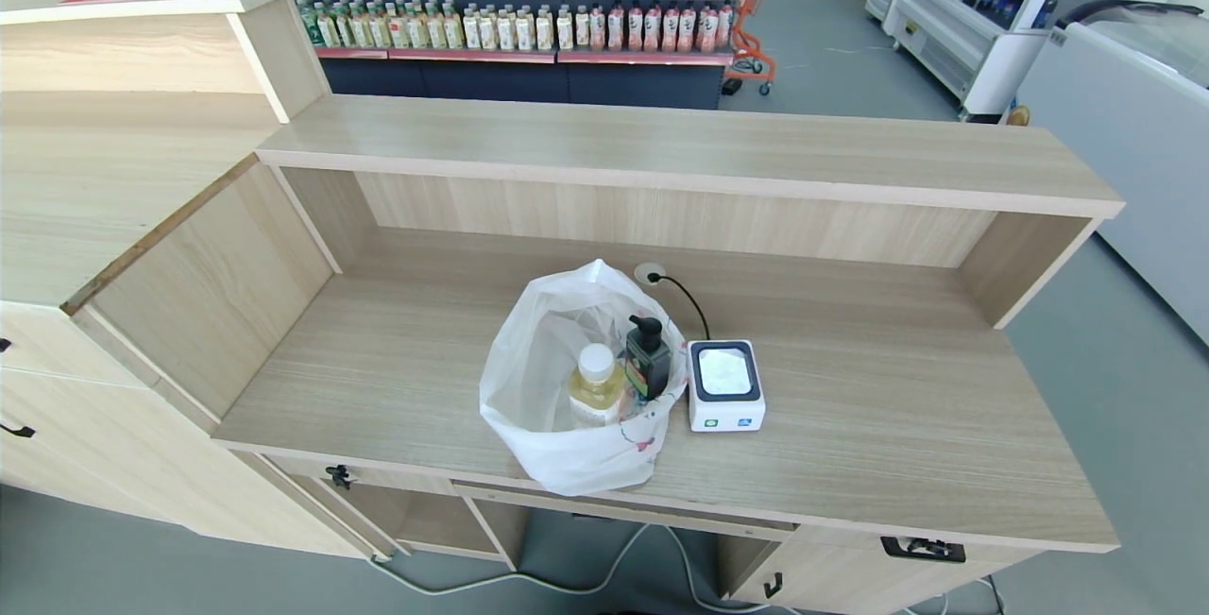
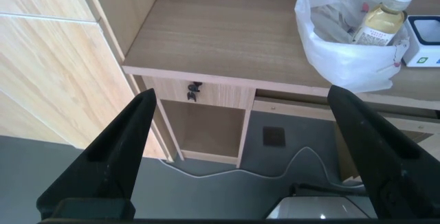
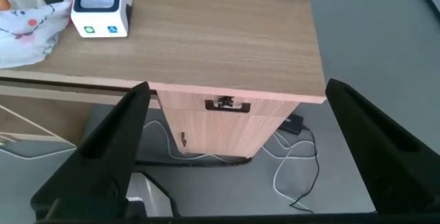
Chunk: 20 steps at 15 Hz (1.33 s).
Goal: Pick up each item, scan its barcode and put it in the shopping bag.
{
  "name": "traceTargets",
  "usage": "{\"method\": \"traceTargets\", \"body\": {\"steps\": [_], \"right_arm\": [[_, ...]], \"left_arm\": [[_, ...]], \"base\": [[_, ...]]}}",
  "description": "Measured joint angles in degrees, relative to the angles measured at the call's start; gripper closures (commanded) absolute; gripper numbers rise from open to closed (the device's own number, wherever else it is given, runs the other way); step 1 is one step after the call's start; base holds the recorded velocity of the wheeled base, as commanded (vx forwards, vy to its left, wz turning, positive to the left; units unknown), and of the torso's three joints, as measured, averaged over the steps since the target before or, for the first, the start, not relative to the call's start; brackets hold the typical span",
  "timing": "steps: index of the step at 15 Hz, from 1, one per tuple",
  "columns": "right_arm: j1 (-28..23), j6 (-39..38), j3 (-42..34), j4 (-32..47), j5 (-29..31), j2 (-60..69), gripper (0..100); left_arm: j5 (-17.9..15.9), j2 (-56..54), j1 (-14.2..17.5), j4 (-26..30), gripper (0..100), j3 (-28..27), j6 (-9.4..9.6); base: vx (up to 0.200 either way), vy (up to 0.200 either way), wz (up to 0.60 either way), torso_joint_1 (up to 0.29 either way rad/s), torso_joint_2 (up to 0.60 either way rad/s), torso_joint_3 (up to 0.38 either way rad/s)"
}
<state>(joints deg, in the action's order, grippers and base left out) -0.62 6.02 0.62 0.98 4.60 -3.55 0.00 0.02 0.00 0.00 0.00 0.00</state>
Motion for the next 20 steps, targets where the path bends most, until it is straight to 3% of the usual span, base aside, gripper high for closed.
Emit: {"method": "traceTargets", "body": {"steps": [8, 15, 20], "right_arm": [[0.5, -1.3, -0.3, -0.4, -0.1, 3.8, 0], [0.4, -13.7, -0.3, -0.6, -0.2, 3.8, 0], [0.4, -4.7, -0.3, -0.5, -0.5, 3.8, 0]], "left_arm": [[0.0, 0.0, 0.0, 0.0, 0, 0.0, 0.00], [0.0, 0.0, 0.0, 0.0, 0, 0.0, 0.00], [0.0, 0.0, 0.0, 0.0, 0, 0.0, 0.00]], "base": [[0.000, 0.000, 0.00, 0.000, 0.00, 0.000], [0.000, 0.000, 0.00, 0.000, 0.00, 0.000], [0.000, 0.000, 0.00, 0.000, 0.00, 0.000]]}}
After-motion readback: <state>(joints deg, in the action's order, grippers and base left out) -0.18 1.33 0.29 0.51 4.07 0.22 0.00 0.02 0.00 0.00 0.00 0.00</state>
